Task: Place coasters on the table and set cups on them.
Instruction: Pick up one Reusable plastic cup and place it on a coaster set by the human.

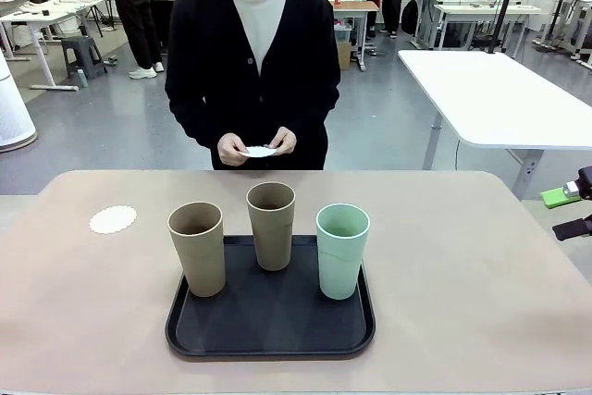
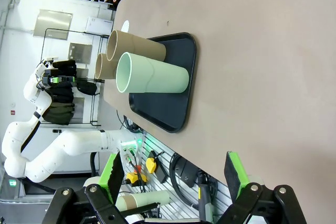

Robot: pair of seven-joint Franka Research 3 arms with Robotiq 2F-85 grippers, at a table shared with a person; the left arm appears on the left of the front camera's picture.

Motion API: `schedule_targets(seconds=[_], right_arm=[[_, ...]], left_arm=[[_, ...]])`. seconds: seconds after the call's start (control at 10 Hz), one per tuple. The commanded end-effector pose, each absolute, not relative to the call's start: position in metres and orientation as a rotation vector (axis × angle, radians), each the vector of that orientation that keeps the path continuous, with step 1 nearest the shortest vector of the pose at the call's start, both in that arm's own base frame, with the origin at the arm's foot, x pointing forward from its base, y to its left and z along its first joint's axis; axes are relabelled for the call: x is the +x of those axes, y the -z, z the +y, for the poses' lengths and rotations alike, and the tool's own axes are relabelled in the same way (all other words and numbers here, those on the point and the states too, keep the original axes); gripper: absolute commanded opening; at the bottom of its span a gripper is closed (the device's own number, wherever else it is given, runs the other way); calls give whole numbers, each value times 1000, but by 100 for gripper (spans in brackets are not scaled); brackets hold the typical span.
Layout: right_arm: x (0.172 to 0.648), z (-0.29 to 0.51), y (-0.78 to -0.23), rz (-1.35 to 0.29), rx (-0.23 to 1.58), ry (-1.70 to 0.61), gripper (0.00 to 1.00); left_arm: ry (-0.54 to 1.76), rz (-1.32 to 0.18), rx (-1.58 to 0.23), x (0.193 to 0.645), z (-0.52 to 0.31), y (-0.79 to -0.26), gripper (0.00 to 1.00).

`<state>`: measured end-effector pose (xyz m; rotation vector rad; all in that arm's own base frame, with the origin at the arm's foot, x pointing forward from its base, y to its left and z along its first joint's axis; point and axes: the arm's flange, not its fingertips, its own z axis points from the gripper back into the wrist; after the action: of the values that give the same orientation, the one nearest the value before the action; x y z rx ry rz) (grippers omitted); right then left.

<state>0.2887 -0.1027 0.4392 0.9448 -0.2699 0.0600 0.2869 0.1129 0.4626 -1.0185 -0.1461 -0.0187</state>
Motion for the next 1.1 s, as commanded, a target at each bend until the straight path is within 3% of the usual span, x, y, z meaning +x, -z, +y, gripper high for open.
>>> schedule_targets(seconds=[0.0,0.1,0.3,0.5,0.7,1.0], right_arm=[[289,-104,-439,-275,955,-57,100],[289,-104,-439,-275,955,-57,100],[289,-104,-439,-275,955,-57,100],[289,-104,-439,-275,955,-57,100],[289,-104,-439,-275,955,-57,100],[289,-104,-439,-275,955,-57,100]], left_arm=[[5,-140,-1026,286,113,-463,100],[19,-146,-1019,287,113,-463,100],[295,-305,-719,323,61,-483,100],[465,-369,-548,341,3,-498,100],[717,-384,-357,355,-45,-504,100],[988,-254,-284,356,-84,-506,100]])
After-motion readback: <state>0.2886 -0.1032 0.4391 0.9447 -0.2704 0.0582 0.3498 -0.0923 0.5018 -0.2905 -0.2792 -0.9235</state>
